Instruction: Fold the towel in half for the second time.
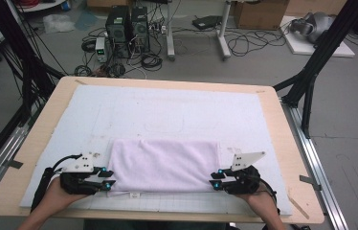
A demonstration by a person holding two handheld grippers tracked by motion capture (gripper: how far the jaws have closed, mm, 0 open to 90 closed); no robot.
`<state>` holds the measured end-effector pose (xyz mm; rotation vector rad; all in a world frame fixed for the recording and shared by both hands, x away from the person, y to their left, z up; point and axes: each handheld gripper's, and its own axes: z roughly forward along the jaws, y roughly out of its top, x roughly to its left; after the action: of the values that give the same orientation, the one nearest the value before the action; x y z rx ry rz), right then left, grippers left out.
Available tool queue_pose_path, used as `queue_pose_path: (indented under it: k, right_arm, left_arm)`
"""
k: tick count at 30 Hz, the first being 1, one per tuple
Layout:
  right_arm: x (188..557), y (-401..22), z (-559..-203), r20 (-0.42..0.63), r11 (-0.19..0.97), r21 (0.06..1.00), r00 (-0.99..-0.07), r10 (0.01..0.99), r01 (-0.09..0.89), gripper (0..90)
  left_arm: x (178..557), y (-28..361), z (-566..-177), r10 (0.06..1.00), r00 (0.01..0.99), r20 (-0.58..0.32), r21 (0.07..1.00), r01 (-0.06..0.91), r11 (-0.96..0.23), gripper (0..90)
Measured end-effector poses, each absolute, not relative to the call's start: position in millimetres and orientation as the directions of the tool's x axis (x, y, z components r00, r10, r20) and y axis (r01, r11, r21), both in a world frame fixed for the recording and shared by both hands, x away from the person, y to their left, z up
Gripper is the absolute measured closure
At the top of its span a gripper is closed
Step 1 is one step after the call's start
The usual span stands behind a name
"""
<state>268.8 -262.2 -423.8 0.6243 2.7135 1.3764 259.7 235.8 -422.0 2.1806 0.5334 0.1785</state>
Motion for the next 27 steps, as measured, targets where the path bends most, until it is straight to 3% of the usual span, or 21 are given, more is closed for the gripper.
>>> queue_pose_path:
  k: [5, 12, 22, 27]
  right_arm:
    - [287.2, -263.4, -409.2, 0.109, 0.492, 0.804, -0.896, 0.43, 0.333, 57.7]
    - [324.4, -254.2, -401.5, 0.062, 0.489, 0.805, -0.867, 0.494, 0.336, 53.0]
    - [354.2, -247.8, -418.5, 0.047, 0.499, 0.787, -0.842, 0.538, 0.362, 45.0]
    - [359.7, -246.3, -425.6, 0.051, 0.503, 0.777, -0.833, 0.55, 0.38, 44.4]
  left_arm:
    - [279.0, 233.0, -414.0, 0.498, 0.867, -0.038, 0.812, 0.317, -0.49, 55.9]
    - [312.7, 226.7, -410.7, 0.551, 0.834, -0.041, 0.837, 0.33, -0.437, 55.0]
    - [341.9, 227.5, -424.1, 0.639, 0.768, -0.05, 0.857, 0.361, -0.367, 51.5]
    - [347.3, 225.9, -432.3, 0.639, 0.768, -0.043, 0.821, 0.392, -0.416, 51.8]
